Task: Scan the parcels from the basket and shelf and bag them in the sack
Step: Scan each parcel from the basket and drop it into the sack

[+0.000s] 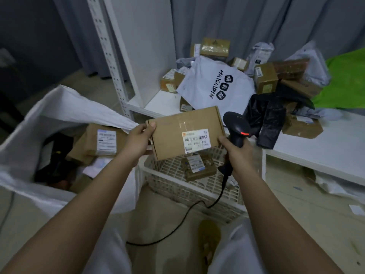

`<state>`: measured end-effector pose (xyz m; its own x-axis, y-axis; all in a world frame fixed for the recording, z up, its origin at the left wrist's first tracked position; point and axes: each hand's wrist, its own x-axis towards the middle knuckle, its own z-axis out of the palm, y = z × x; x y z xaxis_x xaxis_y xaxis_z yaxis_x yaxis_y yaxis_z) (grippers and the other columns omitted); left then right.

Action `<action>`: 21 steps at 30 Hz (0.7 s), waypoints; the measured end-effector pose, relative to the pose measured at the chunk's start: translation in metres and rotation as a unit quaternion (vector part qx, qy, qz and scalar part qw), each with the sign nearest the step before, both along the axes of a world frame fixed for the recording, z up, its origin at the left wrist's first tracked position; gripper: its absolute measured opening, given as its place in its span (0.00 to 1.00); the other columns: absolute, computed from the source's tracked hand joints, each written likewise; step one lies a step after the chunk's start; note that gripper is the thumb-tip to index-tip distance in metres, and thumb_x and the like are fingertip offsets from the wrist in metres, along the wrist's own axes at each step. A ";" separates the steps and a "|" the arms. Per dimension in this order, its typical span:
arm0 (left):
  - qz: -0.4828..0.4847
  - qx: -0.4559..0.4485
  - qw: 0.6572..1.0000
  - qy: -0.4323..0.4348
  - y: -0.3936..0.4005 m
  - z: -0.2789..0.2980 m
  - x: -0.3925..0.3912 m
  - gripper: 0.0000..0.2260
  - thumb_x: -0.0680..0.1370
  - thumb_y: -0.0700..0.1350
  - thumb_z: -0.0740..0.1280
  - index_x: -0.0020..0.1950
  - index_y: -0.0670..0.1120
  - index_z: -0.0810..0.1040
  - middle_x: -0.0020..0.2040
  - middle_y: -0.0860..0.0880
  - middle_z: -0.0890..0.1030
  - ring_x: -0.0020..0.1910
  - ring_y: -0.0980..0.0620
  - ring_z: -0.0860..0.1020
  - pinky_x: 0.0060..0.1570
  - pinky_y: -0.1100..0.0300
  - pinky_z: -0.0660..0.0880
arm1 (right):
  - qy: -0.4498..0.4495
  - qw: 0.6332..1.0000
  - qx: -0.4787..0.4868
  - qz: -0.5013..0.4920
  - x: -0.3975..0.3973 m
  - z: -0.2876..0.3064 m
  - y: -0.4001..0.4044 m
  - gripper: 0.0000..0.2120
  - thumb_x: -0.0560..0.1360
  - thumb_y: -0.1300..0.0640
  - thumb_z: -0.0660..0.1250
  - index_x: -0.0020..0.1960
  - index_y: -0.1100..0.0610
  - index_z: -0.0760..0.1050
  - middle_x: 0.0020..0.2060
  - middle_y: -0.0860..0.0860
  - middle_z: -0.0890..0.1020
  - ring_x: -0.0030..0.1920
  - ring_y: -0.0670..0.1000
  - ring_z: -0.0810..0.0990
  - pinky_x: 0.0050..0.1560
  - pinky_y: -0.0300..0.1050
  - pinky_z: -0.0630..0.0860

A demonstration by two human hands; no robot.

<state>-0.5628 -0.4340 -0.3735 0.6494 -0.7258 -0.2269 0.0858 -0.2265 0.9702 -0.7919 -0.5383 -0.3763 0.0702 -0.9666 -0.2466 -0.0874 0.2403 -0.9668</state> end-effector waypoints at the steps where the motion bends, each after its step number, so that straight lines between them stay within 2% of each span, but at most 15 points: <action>1: 0.006 -0.001 1.000 -0.013 0.007 0.003 0.004 0.14 0.81 0.53 0.61 0.60 0.45 0.75 0.52 0.46 0.77 0.49 0.44 0.77 0.31 0.61 0.75 | -0.010 1.000 -0.007 0.020 0.006 0.001 0.001 0.23 0.73 0.55 0.74 0.65 0.56 0.73 0.57 0.52 0.81 0.56 0.54 0.80 0.54 0.50 0.77; 2: 0.025 -0.001 0.999 -0.031 0.013 0.004 0.008 0.14 0.82 0.53 0.60 0.61 0.45 0.73 0.51 0.46 0.77 0.46 0.46 0.76 0.28 0.63 0.74 | -0.020 0.999 -0.012 0.045 0.013 0.002 0.002 0.24 0.72 0.56 0.75 0.65 0.56 0.73 0.57 0.51 0.81 0.56 0.52 0.80 0.50 0.46 0.77; 3: 0.053 0.000 0.998 -0.045 0.018 0.003 0.013 0.15 0.81 0.53 0.60 0.64 0.46 0.71 0.51 0.46 0.76 0.44 0.48 0.75 0.30 0.62 0.75 | -0.024 0.997 -0.015 0.067 0.020 0.002 0.002 0.24 0.72 0.57 0.75 0.65 0.56 0.73 0.56 0.51 0.81 0.56 0.52 0.80 0.48 0.44 0.76; 5: 0.118 -0.003 0.990 -0.076 0.027 -0.003 0.026 0.18 0.81 0.53 0.61 0.68 0.49 0.65 0.53 0.47 0.73 0.46 0.49 0.74 0.43 0.56 0.77 | -0.017 0.995 -0.016 0.097 0.036 -0.002 0.004 0.26 0.69 0.55 0.77 0.64 0.56 0.74 0.55 0.52 0.82 0.55 0.53 0.81 0.49 0.47 0.77; 7: 0.159 -0.026 0.981 -0.106 0.033 -0.005 0.038 0.12 0.81 0.52 0.62 0.61 0.50 0.66 0.48 0.53 0.72 0.46 0.51 0.74 0.47 0.58 0.75 | -0.008 0.993 -0.018 0.114 0.053 -0.006 0.006 0.28 0.67 0.51 0.79 0.64 0.56 0.74 0.55 0.52 0.82 0.55 0.54 0.81 0.56 0.53 0.78; 9: 0.175 -0.040 0.982 -0.052 0.036 -0.005 0.051 0.08 0.81 0.55 0.60 0.56 0.54 0.68 0.48 0.54 0.72 0.46 0.53 0.75 0.47 0.57 0.77 | -0.014 0.993 -0.007 0.113 0.070 -0.007 0.008 0.24 0.69 0.52 0.77 0.62 0.57 0.75 0.54 0.53 0.83 0.53 0.53 0.82 0.57 0.55 0.78; 11: 0.153 -0.038 0.987 0.013 0.040 -0.002 0.061 0.10 0.82 0.56 0.57 0.59 0.54 0.69 0.52 0.52 0.74 0.48 0.51 0.76 0.42 0.53 0.78 | -0.040 0.994 0.026 0.097 0.082 -0.008 0.009 0.20 0.71 0.55 0.75 0.60 0.58 0.76 0.51 0.54 0.83 0.48 0.52 0.83 0.53 0.52 0.79; 12: 0.134 -0.037 0.990 0.027 0.043 -0.001 0.064 0.13 0.82 0.57 0.57 0.63 0.53 0.70 0.54 0.52 0.74 0.50 0.51 0.77 0.43 0.53 0.78 | -0.052 0.994 0.046 0.087 0.088 -0.008 0.010 0.20 0.71 0.56 0.75 0.60 0.59 0.76 0.48 0.53 0.83 0.44 0.51 0.82 0.49 0.50 0.80; 13: 0.120 -0.033 0.992 0.035 0.045 -0.002 0.066 0.17 0.81 0.58 0.58 0.67 0.53 0.70 0.59 0.52 0.73 0.54 0.51 0.76 0.48 0.50 0.78 | -0.063 0.993 0.065 0.078 0.093 -0.007 0.011 0.19 0.71 0.56 0.75 0.60 0.59 0.76 0.43 0.53 0.83 0.40 0.50 0.81 0.45 0.48 0.79; 15: 0.106 0.002 0.994 0.006 0.048 -0.008 0.069 0.25 0.76 0.63 0.61 0.71 0.57 0.67 0.69 0.50 0.67 0.62 0.48 0.72 0.62 0.45 0.73 | -0.075 0.989 0.107 0.063 0.101 -0.008 0.013 0.19 0.71 0.55 0.75 0.59 0.60 0.77 0.38 0.51 0.80 0.34 0.49 0.78 0.39 0.45 0.77; 16: 0.101 0.013 0.995 -0.017 0.051 -0.009 0.067 0.27 0.75 0.63 0.62 0.73 0.59 0.64 0.72 0.50 0.63 0.64 0.48 0.70 0.65 0.44 0.70 | -0.074 0.988 0.125 0.057 0.105 -0.009 0.015 0.18 0.71 0.54 0.75 0.58 0.60 0.77 0.37 0.51 0.79 0.34 0.49 0.78 0.38 0.45 0.76; 18: 0.075 0.003 0.996 -0.057 0.055 -0.007 0.059 0.27 0.77 0.60 0.64 0.75 0.59 0.60 0.75 0.49 0.59 0.65 0.50 0.68 0.68 0.46 0.68 | -0.075 0.986 0.143 0.044 0.111 -0.010 0.019 0.17 0.71 0.54 0.75 0.56 0.60 0.78 0.38 0.51 0.79 0.35 0.49 0.78 0.38 0.45 0.75; 21: 0.042 -0.037 0.988 -0.144 0.065 -0.004 0.051 0.26 0.74 0.54 0.71 0.69 0.58 0.64 0.71 0.48 0.60 0.63 0.52 0.69 0.63 0.54 0.73 | -0.091 0.983 0.156 0.027 0.118 -0.008 0.024 0.17 0.72 0.56 0.75 0.57 0.60 0.77 0.41 0.53 0.81 0.36 0.50 0.79 0.35 0.45 0.75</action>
